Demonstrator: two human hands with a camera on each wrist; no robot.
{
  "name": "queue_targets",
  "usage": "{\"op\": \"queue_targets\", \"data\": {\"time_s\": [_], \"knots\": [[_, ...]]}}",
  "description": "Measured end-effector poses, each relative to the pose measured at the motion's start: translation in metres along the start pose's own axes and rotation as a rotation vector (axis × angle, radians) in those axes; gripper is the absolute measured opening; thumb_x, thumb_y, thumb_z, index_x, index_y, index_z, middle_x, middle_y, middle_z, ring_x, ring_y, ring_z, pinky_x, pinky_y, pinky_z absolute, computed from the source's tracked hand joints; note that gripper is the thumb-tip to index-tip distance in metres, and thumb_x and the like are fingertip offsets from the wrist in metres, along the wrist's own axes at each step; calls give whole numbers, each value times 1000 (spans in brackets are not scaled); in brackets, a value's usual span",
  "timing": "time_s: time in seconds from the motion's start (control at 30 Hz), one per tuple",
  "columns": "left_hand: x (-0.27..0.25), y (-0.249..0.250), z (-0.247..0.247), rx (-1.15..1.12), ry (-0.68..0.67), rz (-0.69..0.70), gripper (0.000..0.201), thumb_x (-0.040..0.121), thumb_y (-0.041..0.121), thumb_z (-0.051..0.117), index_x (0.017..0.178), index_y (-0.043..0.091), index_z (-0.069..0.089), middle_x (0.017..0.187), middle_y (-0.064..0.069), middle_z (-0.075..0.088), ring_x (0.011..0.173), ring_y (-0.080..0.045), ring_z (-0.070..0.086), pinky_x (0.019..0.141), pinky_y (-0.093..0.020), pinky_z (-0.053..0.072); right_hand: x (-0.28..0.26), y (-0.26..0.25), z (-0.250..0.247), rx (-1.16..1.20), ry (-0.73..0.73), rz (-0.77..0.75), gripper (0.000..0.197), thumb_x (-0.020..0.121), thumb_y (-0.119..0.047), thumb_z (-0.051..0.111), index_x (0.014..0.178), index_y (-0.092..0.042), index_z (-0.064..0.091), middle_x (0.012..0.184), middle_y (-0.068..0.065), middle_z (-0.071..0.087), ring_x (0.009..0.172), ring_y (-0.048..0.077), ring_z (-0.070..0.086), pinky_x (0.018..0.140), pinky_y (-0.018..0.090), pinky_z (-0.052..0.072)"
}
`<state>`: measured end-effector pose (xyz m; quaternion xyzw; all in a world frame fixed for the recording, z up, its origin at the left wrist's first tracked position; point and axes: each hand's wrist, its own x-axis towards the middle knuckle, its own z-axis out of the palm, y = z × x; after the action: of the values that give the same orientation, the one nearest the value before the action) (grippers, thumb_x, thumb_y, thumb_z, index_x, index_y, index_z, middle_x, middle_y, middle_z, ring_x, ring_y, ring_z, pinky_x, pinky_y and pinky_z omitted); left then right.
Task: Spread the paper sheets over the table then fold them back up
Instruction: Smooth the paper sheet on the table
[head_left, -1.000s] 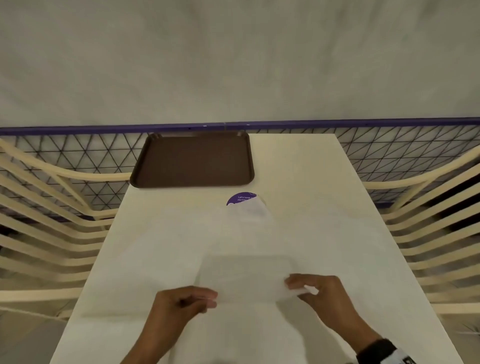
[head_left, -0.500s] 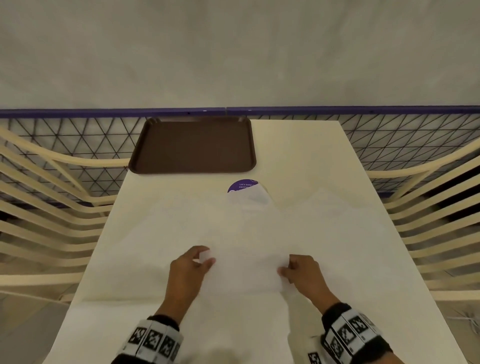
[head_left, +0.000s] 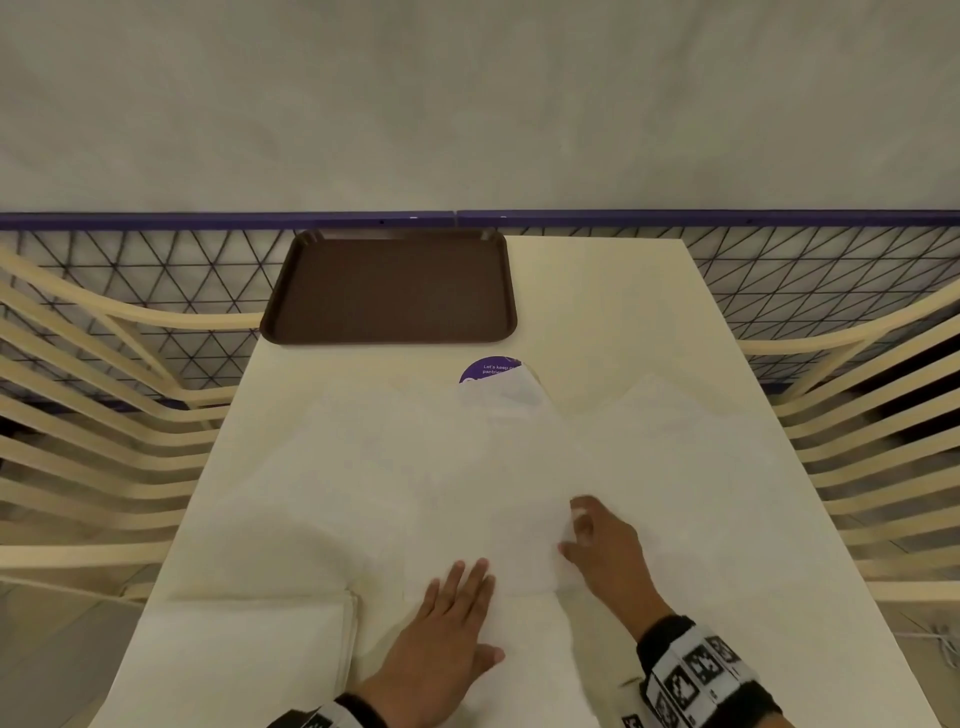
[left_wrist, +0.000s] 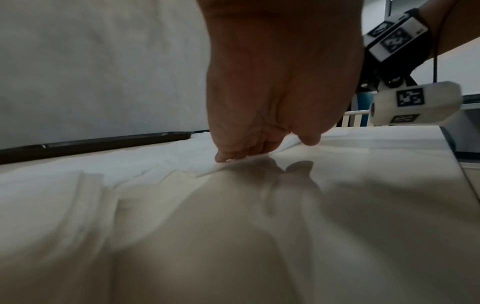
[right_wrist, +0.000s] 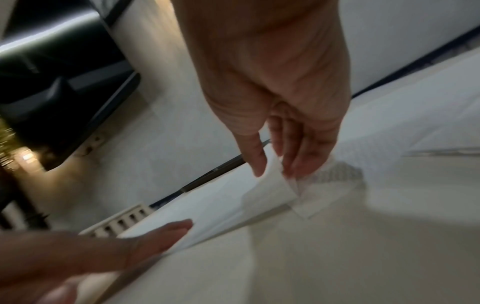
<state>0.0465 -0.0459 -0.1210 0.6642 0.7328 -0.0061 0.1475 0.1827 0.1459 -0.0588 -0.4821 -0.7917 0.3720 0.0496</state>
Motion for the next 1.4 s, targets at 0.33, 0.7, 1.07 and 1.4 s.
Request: {"op": "queue_targets", "data": {"time_s": [0.33,0.7,1.07,1.4], "knots": [[3,-4,4,100,17,21,97,74,63,28,148,8,-1,157,-8,-9,145,-23,-9,113,-31,-2,-53,13,63,-641,-307,-457,64,97,-53,10,149,-16,11,138,-8,50,126,8,48,111,31,8],[-24,-50,-29,241,239,-51,55,64,54,59,70,2,74,109,-6,70,113,-24,54,100,-35,30,-56,53,20,-737,-288,-355,60,98,-53,10,149,-21,14,157,-2,-10,144,10,-9,112,31,0],[67,-45,-99,-30,-191,-321,83,66,45,77,130,13,35,126,-4,49,116,-23,43,98,-32,34,-27,0,-3,-536,-178,-366,37,80,-29,68,116,-23,62,118,-6,61,105,10,59,98,22,42],[18,-46,-118,-533,83,-270,29,77,14,63,72,36,45,74,10,56,79,-20,62,59,-21,39,15,-83,12,-559,-319,-498,54,84,-16,59,135,-21,41,139,2,45,134,21,33,113,41,15]]}}
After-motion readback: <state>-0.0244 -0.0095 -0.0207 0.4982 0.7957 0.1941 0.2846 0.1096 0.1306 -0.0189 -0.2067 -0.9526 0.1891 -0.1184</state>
